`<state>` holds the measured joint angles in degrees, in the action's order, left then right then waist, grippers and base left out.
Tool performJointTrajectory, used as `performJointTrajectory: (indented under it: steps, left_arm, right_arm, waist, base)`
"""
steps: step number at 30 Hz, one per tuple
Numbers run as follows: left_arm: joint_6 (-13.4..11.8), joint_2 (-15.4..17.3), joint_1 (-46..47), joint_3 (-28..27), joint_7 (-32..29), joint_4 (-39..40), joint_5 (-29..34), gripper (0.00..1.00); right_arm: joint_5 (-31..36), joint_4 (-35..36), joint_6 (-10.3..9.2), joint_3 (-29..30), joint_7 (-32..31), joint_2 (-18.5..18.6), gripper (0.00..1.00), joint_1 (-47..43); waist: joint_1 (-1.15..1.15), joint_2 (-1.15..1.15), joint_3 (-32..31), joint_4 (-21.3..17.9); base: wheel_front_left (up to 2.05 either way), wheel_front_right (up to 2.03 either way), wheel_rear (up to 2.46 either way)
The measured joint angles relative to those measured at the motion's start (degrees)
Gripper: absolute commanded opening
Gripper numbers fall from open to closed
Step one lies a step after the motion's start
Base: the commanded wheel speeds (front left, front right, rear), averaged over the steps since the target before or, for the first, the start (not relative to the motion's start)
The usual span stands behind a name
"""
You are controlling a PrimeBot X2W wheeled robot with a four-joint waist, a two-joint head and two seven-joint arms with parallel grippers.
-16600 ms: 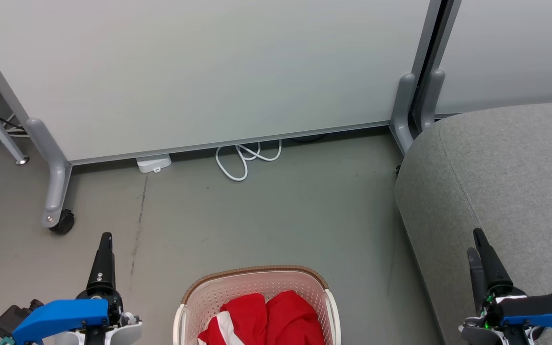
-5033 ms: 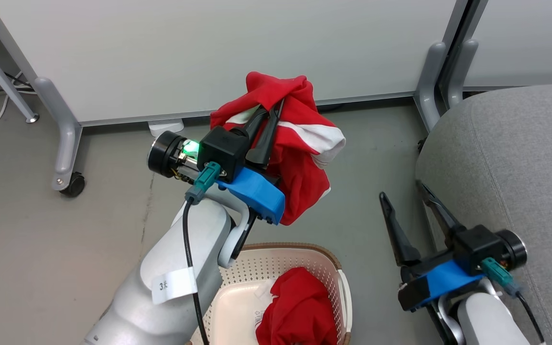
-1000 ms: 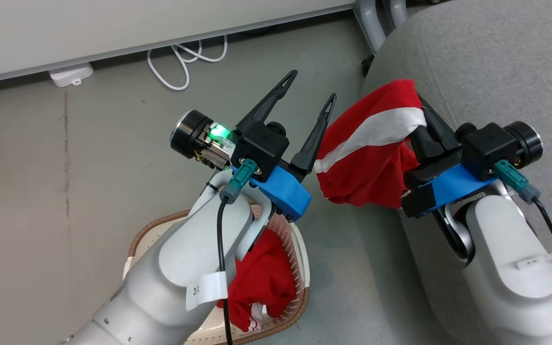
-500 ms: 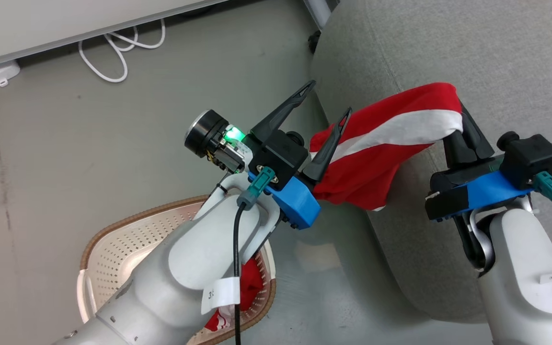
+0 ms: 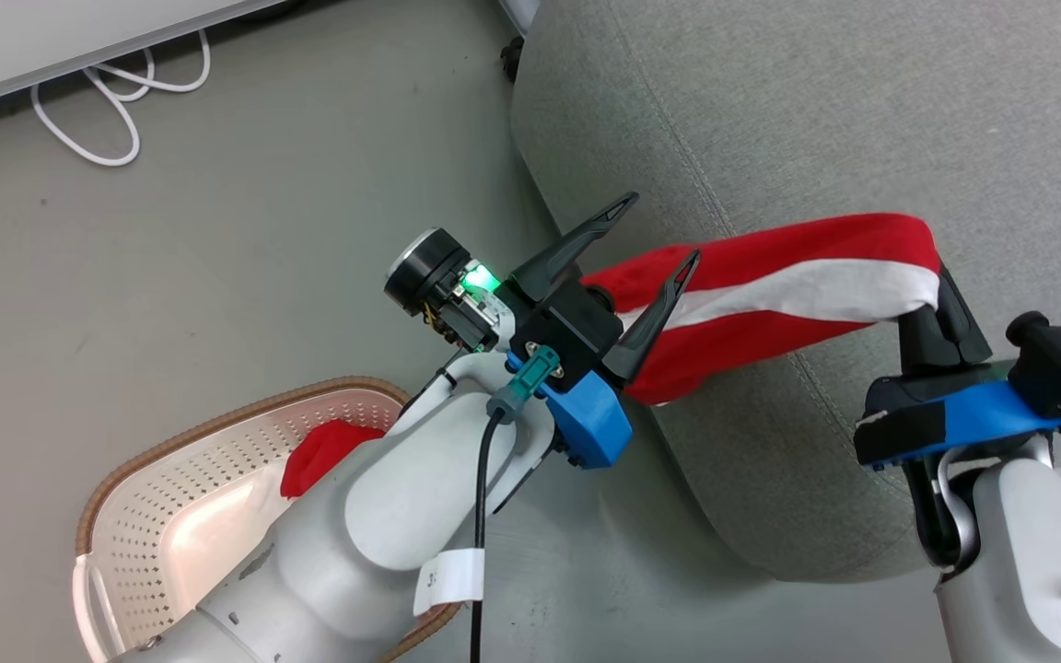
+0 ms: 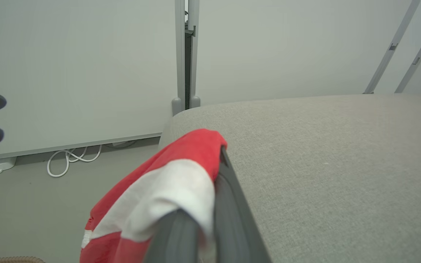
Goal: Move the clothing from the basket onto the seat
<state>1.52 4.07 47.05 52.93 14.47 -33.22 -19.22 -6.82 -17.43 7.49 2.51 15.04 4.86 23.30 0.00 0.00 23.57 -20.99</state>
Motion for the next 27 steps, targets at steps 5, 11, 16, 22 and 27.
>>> performJointTrajectory:
  steps: [5, 11, 16, 22, 27]
  left_arm:
    - [0.1, -0.3, -0.1, 1.3, 0.0, -0.4, 0.0, 1.00]
    - [0.1, -0.5, -0.3, 1.6, 0.2, -0.6, -0.5, 1.00]
    - [0.0, -0.6, -0.3, 1.7, 0.3, -0.4, -0.6, 1.00]
    - [-0.4, -0.6, -0.1, 1.5, 0.4, 0.1, -0.6, 1.00]
    - [-0.7, 0.2, 0.8, 1.4, 0.4, 1.2, 0.0, 1.00]
  right_arm:
    - [-0.4, 0.1, 0.00, 1.3, 0.0, -0.5, 0.00, -2.0]
    - [-0.5, 0.3, 0.00, 1.5, 0.0, -1.0, 0.00, -3.3]
    - [-0.5, 0.5, 0.00, 1.6, 0.0, -1.3, 0.00, -3.4]
    - [-0.3, 2.6, 0.00, 0.7, 0.0, -0.6, 0.00, -1.2]
    - [-0.6, 4.8, 0.00, 0.4, 0.0, 2.2, 0.00, 5.6]
  waist:
    - [0.00, 0.00, -0.3, -0.9]
    - [0.00, 0.00, -0.8, -1.6]
    - [0.00, 0.00, -0.9, -1.4]
    - [0.00, 0.00, -0.3, -0.9]
    - [0.00, 0.00, 1.4, -0.8]
  base:
    - [0.00, 0.00, 0.00]
    - [0.00, 0.00, 0.00]
    - [0.00, 0.00, 0.00]
    - [0.00, 0.00, 0.00]
    - [0.00, 0.00, 0.00]
